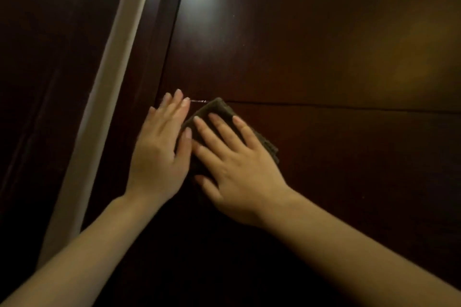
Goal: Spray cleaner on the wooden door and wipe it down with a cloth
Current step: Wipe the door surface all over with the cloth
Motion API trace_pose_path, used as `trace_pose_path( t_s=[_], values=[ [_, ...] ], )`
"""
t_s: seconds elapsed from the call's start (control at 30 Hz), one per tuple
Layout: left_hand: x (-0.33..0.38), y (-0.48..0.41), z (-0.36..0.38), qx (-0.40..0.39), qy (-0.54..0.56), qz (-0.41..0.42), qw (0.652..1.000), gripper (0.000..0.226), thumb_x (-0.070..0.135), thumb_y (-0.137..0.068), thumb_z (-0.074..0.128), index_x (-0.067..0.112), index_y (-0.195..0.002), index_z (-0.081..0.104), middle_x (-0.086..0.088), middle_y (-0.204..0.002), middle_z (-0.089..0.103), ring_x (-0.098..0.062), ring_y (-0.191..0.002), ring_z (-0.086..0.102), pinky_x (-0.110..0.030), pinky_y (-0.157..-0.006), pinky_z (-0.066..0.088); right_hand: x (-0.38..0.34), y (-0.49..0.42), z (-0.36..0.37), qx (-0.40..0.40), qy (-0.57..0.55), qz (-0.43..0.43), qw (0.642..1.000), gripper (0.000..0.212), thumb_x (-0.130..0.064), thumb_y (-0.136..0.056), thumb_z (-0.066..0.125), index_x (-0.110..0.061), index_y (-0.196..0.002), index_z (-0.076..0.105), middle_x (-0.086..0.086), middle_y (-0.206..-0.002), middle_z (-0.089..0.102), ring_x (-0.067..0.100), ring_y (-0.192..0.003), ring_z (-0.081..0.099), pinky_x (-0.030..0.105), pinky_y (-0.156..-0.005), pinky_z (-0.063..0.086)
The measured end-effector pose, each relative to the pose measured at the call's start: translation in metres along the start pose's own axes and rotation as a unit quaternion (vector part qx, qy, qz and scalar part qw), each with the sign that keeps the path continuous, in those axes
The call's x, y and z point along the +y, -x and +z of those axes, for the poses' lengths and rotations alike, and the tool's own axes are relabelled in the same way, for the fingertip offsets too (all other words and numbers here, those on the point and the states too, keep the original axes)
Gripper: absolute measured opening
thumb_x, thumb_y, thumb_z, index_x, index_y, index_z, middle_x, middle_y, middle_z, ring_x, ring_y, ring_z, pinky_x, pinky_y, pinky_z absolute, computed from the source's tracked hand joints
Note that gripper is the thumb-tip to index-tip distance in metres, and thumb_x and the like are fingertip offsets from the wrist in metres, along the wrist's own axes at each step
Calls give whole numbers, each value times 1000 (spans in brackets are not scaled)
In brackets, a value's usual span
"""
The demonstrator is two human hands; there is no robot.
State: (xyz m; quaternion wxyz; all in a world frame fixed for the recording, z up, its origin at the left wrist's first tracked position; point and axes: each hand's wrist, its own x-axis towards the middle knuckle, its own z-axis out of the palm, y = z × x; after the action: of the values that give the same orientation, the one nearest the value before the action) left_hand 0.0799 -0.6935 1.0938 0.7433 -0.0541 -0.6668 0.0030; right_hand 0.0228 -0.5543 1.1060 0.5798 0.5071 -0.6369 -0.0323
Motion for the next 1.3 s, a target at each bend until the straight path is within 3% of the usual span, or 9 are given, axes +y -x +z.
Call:
trace_pose_path(
  t_s=[0.13, 0.27, 0.37, 0.5, 0.67, 0.8, 0.97, 1.17, 1.3],
  values=[
    [31, 31, 0, -40, 135, -5, 990, 46, 20, -95, 36, 15, -139, 29, 5, -144, 33, -5, -136, 30, -17, -110, 25, 8, 3, -17, -3, -165, -3, 986, 73, -26, -78, 42, -8, -147, 24, 6, -153, 27, 12, -144, 10, 25, -116, -6],
    [44, 25, -3, -86, 68, -62, 992, 51, 40, -93, 30, 27, -142, 24, 7, -146, 31, -8, -136, 26, -12, -108, 18, 31, 22, -41, 56, -377, 81, 921, 62, -7, -77, 45, -14, -138, 41, 7, -145, 40, 3, -133, 25, 5, -107, 11],
    [56, 15, -4, -105, -84, -53, 990, 51, 38, -96, 31, 17, -142, 35, -16, -144, 35, -31, -134, 31, -34, -109, 24, 67, 45, -53, 102, -229, 98, 963, 53, -3, -83, 42, -8, -136, 46, 11, -146, 39, 7, -134, 22, 4, -107, 7],
    [67, 4, 8, -156, -170, -157, 960, 56, 43, -97, 20, 22, -148, 17, -17, -152, 13, -40, -140, 8, -53, -113, 14, 104, 59, -63, 50, -80, 99, 991, 49, -17, -98, 41, -11, -145, 30, 12, -153, 24, 20, -144, 14, 16, -108, 1],
    [74, 57, 23, -150, -179, -36, 972, 56, 44, -98, 10, 16, -146, 14, -12, -154, 17, -33, -142, 10, -51, -112, 6, 115, 59, -50, 13, 57, 59, 997, 63, -44, -92, 21, -11, -144, 32, 20, -152, 23, 32, -142, 18, 37, -113, 12],
    [67, 80, 16, -191, -150, 80, 967, 58, 47, -97, 13, 15, -145, 12, -5, -151, 17, -22, -142, 11, -42, -114, 6, 116, 62, -45, 11, 69, 56, 996, 64, -46, -92, 18, -13, -145, 31, 17, -153, 21, 31, -142, 16, 37, -112, 8],
    [45, 53, 8, -126, -166, -145, 967, 62, 49, -90, 10, 17, -142, -2, -1, -152, -3, -22, -143, -2, -44, -115, 1, 114, 62, -47, 12, 63, 52, 997, 66, -48, -91, 14, -15, -147, 26, 14, -155, 16, 27, -144, 10, 34, -113, 3],
    [65, 112, 10, -201, -139, 127, 961, 53, 45, -97, 21, 20, -144, 19, -1, -152, 19, -23, -141, 16, -45, -112, 14, 114, 62, -48, 7, 63, 52, 997, 68, -49, -89, 12, -16, -147, 25, 13, -156, 14, 26, -144, 7, 32, -112, 0],
    [42, 74, 4, -149, -142, -69, 976, 59, 46, -93, 17, 20, -144, 4, 3, -152, 1, -13, -142, -3, -36, -114, -2, 113, 61, -50, 1, 67, 56, 996, 70, -51, -88, 8, -17, -148, 20, 11, -157, 9, 24, -145, 2, 31, -112, -4]
  ],
)
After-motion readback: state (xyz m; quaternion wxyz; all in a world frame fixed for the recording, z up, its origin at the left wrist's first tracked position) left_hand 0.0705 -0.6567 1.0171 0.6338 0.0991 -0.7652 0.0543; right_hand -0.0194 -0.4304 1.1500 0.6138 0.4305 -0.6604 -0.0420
